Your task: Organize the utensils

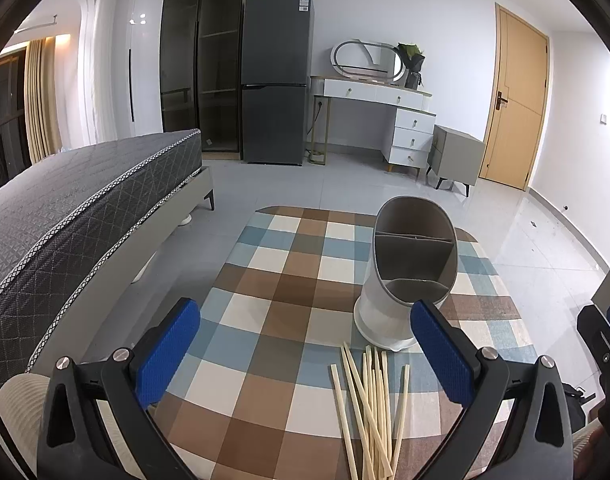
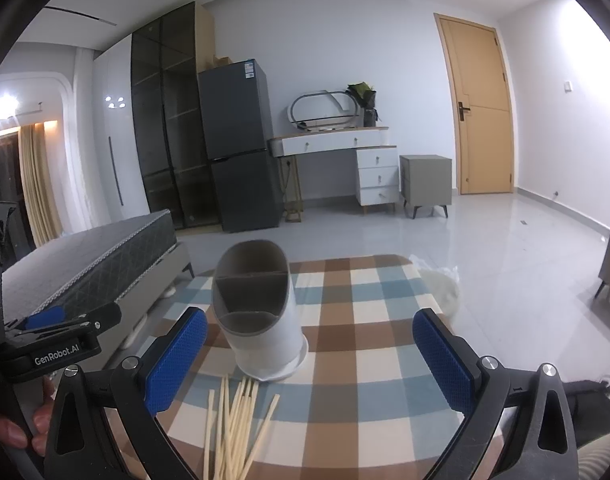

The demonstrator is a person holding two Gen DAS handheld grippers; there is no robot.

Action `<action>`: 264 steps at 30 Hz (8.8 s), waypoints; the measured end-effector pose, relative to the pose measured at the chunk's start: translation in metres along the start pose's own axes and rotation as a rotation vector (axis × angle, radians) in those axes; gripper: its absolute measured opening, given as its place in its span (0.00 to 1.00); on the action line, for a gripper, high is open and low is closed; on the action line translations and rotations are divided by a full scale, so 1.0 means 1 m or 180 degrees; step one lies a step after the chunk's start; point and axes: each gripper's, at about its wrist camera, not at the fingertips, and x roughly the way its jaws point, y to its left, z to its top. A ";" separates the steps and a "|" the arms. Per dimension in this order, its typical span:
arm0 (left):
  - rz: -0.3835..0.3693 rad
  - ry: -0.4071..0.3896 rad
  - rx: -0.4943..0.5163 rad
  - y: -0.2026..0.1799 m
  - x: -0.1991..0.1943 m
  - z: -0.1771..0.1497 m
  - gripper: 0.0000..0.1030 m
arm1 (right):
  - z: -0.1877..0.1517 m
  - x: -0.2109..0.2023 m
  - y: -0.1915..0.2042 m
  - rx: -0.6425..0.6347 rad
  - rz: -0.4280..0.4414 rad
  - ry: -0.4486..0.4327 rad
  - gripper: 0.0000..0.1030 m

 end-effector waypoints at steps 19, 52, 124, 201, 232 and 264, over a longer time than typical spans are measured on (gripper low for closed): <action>-0.0029 -0.0005 -0.0016 -0.002 -0.003 0.001 0.99 | 0.001 -0.002 -0.002 -0.0008 -0.0010 -0.0004 1.00; -0.0169 0.0125 -0.0056 0.001 0.002 0.003 0.99 | 0.000 0.008 0.006 -0.0021 0.0061 0.0084 1.00; -0.0706 0.1550 -0.0818 0.026 0.111 0.004 0.00 | -0.090 0.208 0.026 0.0140 0.0195 0.2686 0.29; -0.1087 -0.0217 -0.0604 0.014 -0.003 0.100 0.02 | 0.081 0.046 0.018 0.0409 0.0803 -0.0156 0.05; -0.1197 -0.0813 -0.0601 -0.023 0.133 0.166 0.02 | 0.121 0.207 0.030 0.0104 0.0816 -0.0820 0.05; -0.1195 -0.1004 -0.0134 -0.021 0.075 0.165 0.02 | 0.089 0.154 0.028 -0.0202 0.0853 -0.0439 0.05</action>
